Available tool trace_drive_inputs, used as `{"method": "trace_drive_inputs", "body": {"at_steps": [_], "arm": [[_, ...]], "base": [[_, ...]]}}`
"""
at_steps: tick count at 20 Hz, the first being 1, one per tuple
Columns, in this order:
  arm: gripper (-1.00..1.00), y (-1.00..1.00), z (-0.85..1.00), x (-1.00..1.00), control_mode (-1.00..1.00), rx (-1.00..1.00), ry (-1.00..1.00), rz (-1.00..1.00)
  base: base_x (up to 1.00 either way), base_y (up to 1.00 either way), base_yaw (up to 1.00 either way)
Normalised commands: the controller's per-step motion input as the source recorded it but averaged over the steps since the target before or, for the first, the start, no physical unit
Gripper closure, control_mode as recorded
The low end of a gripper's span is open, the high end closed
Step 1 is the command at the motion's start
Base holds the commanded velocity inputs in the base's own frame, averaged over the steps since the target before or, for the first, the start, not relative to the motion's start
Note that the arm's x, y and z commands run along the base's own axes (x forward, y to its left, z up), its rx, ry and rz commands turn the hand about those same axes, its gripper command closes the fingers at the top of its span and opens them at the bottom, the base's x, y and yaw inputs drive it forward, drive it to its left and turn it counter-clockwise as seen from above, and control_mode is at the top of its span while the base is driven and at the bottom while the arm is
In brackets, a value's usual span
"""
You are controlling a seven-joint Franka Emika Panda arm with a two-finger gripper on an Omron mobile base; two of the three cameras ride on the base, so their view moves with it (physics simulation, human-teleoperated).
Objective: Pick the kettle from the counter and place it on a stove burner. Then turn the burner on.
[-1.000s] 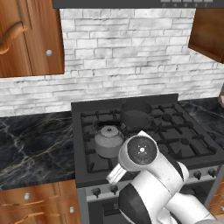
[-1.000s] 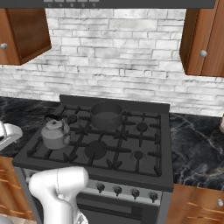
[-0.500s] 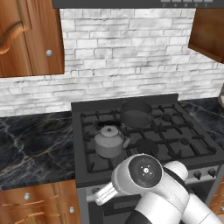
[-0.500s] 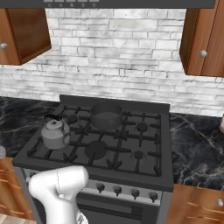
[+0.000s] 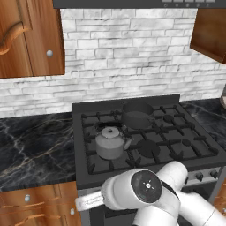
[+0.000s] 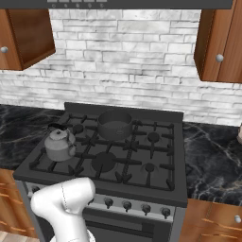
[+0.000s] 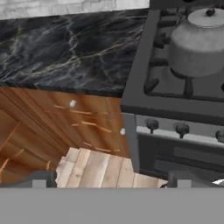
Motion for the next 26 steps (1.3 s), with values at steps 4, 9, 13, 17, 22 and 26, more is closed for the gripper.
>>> {"method": "trace_drive_inputs", "body": {"at_steps": [4, 9, 13, 17, 22, 26], "arm": [[-1.00, 0.00, -1.00, -0.33, -1.00, 0.20, -0.08, 0.00], [-1.00, -0.13, -1.00, -0.14, -1.00, -0.15, -0.05, -0.05], [-1.00, -0.20, -1.00, 0.00, -1.00, -0.19, -0.05, -0.06], [-1.00, -0.31, -0.77, 0.00, -1.00, 0.01, -0.29, -0.02], [-1.00, -0.23, -0.15, 0.03, -1.00, 0.00, -0.44, -0.09], [-1.00, -0.08, 0.00, 0.03, -1.00, 0.00, -0.46, -0.09]], "base": [[0.00, 0.00, 0.00], [0.00, 0.00, 0.00], [0.00, 0.00, 0.00], [0.00, 0.00, 0.00], [0.00, 0.00, 0.00], [0.00, 0.00, 0.00]]}}
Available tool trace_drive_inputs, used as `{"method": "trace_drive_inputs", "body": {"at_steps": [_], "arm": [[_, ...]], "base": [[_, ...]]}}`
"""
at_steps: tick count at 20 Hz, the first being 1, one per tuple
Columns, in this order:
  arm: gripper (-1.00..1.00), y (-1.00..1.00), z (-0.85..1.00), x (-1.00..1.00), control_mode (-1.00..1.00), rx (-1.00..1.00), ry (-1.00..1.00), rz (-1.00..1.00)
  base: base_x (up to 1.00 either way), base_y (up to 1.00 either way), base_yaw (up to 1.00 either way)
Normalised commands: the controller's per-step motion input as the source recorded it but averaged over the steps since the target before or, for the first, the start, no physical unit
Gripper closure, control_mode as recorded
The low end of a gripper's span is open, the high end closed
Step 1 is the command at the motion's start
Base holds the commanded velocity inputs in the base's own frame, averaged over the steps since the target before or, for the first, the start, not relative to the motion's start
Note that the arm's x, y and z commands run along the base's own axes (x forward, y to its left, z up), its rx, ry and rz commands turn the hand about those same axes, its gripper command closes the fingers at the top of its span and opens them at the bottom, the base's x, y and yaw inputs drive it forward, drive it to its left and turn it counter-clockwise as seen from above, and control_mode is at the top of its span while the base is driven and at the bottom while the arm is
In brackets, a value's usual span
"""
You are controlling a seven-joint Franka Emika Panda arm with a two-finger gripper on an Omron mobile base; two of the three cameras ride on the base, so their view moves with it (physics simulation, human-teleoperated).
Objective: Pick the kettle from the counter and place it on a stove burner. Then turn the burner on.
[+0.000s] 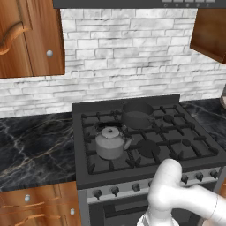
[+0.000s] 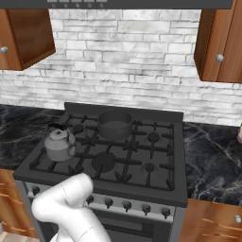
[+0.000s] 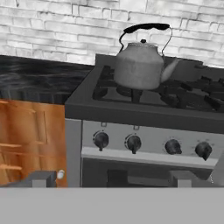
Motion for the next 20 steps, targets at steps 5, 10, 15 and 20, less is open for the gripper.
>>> {"method": "trace_drive_inputs", "body": {"at_steps": [5, 10, 15, 20], "arm": [[-1.00, 0.00, 0.00, 0.01, -1.00, 0.00, -0.13, -0.03], [-1.00, 0.00, 0.00, 0.08, -1.00, 0.00, 0.00, 0.00], [-1.00, 0.00, -0.07, 0.25, -1.00, 0.00, -0.02, 0.00], [-1.00, 0.00, -0.09, 0.32, -1.00, 0.00, -0.03, 0.00]], "base": [[0.00, 0.00, 0.00], [0.00, 0.00, 0.00], [0.00, 0.00, 0.00], [0.00, 0.00, 0.00]]}}
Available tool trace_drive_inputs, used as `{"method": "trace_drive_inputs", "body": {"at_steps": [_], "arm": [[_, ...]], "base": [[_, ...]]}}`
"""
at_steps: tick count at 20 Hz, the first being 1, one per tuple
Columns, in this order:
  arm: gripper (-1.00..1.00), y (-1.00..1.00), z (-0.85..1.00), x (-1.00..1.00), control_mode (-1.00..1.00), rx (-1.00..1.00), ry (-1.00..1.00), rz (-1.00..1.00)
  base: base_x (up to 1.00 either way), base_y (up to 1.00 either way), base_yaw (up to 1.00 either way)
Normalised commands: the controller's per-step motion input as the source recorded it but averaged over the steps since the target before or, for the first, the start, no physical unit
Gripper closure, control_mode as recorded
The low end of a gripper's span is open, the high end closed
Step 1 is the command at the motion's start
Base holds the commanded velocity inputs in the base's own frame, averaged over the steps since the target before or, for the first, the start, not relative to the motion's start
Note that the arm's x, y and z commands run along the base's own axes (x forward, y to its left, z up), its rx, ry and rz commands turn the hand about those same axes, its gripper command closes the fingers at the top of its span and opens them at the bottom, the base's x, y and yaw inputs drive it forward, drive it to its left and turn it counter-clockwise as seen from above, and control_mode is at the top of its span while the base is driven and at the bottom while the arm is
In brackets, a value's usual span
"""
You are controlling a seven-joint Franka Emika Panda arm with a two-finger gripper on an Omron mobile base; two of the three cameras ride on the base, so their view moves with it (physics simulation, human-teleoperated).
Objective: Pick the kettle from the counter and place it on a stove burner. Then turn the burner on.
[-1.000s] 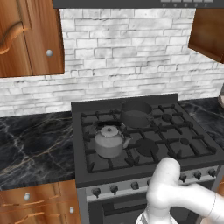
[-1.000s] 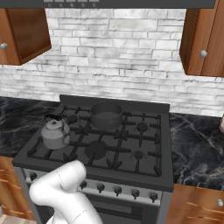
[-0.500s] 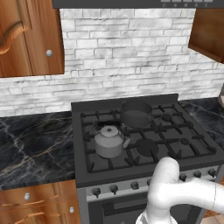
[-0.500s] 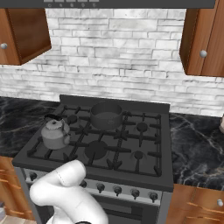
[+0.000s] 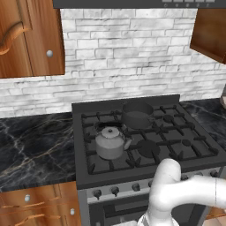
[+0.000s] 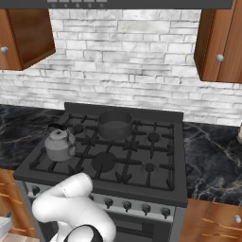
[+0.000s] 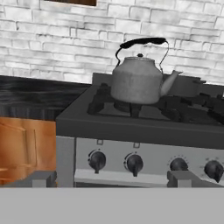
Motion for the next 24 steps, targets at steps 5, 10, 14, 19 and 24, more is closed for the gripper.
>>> {"method": "trace_drive_inputs", "body": {"at_steps": [5, 10, 14, 19, 24], "arm": [[-1.00, 0.00, -0.09, 0.34, -1.00, 0.00, -0.02, 0.00], [-1.00, 0.00, -0.09, 0.38, -1.00, 0.00, -0.02, 0.00], [-1.00, 0.00, -0.11, 0.41, -1.00, 0.00, -0.02, 0.00], [-1.00, 0.00, -0.11, 0.33, -1.00, 0.00, -0.03, 0.00], [-1.00, -0.02, -0.17, 0.19, -1.00, 0.00, -0.06, 0.00]], "base": [[0.00, 0.00, 0.00], [0.00, 0.00, 0.00], [0.00, 0.00, 0.00], [0.00, 0.00, 0.00], [0.00, 0.00, 0.00]]}}
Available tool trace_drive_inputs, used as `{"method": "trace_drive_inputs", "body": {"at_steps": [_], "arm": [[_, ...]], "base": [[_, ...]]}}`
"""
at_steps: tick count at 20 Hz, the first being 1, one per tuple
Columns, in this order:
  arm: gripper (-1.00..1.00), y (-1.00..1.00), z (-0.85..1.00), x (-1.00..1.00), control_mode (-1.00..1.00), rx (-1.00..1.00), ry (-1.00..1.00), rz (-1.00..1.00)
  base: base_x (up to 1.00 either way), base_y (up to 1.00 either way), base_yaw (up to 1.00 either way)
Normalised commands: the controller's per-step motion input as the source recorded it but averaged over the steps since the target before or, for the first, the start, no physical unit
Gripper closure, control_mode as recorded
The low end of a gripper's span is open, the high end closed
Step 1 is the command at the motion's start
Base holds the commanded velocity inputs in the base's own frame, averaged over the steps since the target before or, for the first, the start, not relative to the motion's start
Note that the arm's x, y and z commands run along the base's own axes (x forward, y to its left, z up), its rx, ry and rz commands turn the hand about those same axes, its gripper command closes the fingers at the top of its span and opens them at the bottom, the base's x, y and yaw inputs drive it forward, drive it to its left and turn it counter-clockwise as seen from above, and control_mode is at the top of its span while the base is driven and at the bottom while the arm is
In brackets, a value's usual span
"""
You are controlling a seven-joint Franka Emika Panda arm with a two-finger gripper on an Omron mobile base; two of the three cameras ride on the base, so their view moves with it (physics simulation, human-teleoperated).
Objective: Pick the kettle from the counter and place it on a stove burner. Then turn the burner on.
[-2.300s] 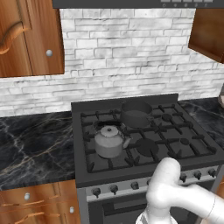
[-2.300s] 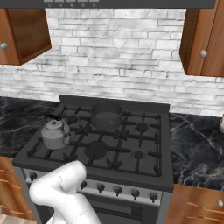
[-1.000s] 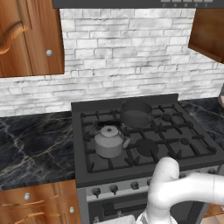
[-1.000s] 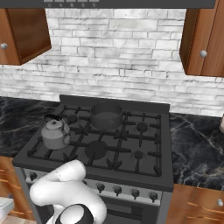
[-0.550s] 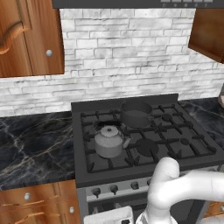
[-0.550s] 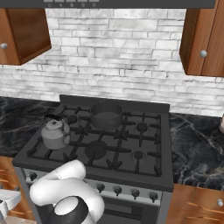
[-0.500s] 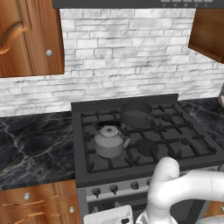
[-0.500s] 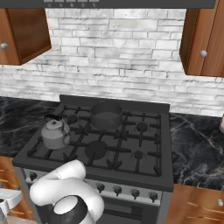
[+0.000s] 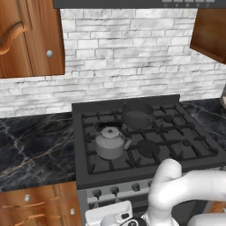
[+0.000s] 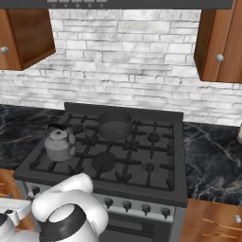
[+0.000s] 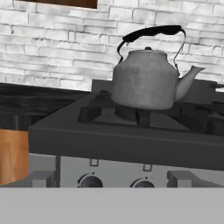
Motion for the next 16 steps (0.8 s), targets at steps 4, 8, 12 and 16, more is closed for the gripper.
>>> {"method": "trace_drive_inputs", "body": {"at_steps": [4, 8, 12, 16], "arm": [[-1.00, 0.00, -0.29, 0.23, -1.00, -0.03, -0.06, 0.00], [-1.00, 0.00, -0.28, 0.24, -1.00, -0.02, -0.05, 0.00], [-1.00, 0.00, -0.32, 0.23, -1.00, -0.01, -0.02, 0.00], [-1.00, 0.03, -0.23, 0.19, -1.00, -0.01, -0.05, 0.00]], "base": [[0.00, 0.00, 0.00], [0.00, 0.00, 0.00], [0.00, 0.00, 0.00], [0.00, 0.00, 0.00]]}}
